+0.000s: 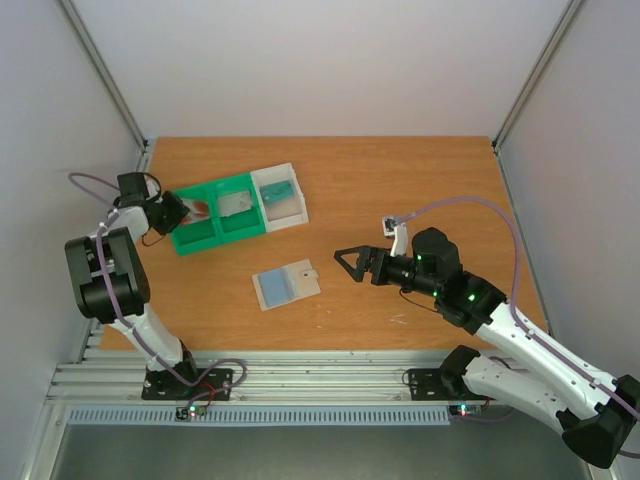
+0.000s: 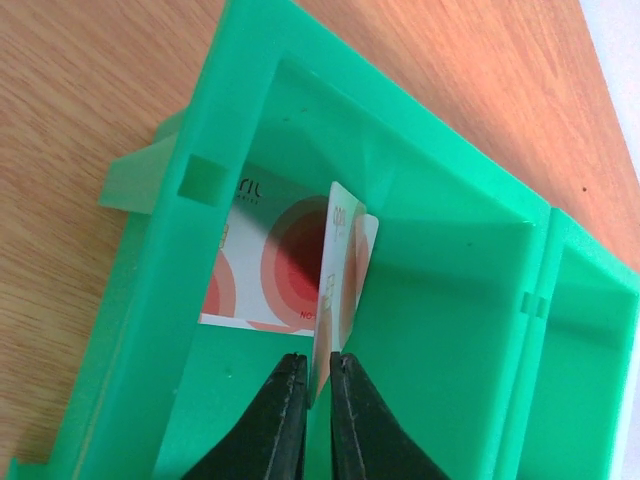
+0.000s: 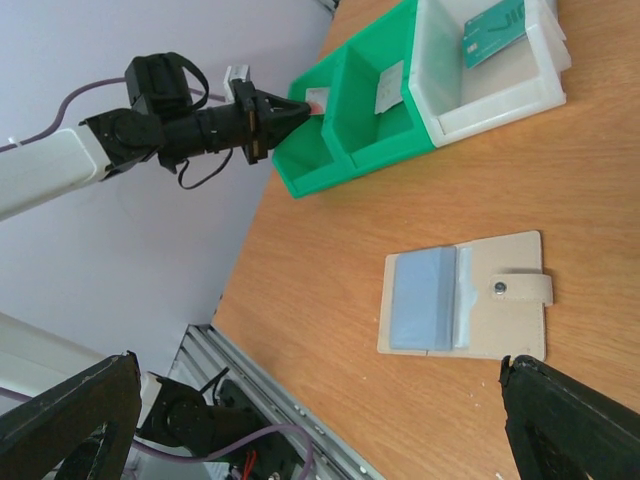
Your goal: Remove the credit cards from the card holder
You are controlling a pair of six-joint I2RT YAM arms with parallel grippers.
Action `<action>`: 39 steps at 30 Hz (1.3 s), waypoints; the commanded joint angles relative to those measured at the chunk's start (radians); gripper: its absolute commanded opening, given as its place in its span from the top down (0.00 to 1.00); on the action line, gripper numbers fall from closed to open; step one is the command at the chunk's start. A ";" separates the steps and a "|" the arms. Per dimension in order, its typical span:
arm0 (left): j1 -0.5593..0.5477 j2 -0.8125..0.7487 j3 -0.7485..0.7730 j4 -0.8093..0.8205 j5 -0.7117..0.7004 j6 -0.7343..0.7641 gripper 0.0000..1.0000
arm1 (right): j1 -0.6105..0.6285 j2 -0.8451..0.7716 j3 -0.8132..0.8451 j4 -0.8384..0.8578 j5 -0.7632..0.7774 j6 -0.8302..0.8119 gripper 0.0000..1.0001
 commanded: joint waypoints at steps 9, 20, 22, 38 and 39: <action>-0.012 0.007 0.060 -0.057 -0.043 0.037 0.81 | -0.001 -0.006 0.034 -0.027 0.022 -0.015 0.02; -0.014 -0.027 0.152 -0.199 -0.030 0.034 0.55 | 0.000 -0.008 0.040 -0.025 -0.008 0.005 0.01; -0.014 -0.045 0.169 -0.236 -0.029 0.034 0.49 | -0.001 -0.010 0.042 -0.028 -0.009 0.007 0.02; -0.107 -0.420 0.073 -0.449 0.160 0.135 0.01 | -0.001 0.024 0.206 -0.323 0.149 -0.045 0.01; -0.134 -0.453 0.048 -0.454 0.168 0.150 0.01 | 0.000 0.029 0.223 -0.345 0.164 -0.050 0.02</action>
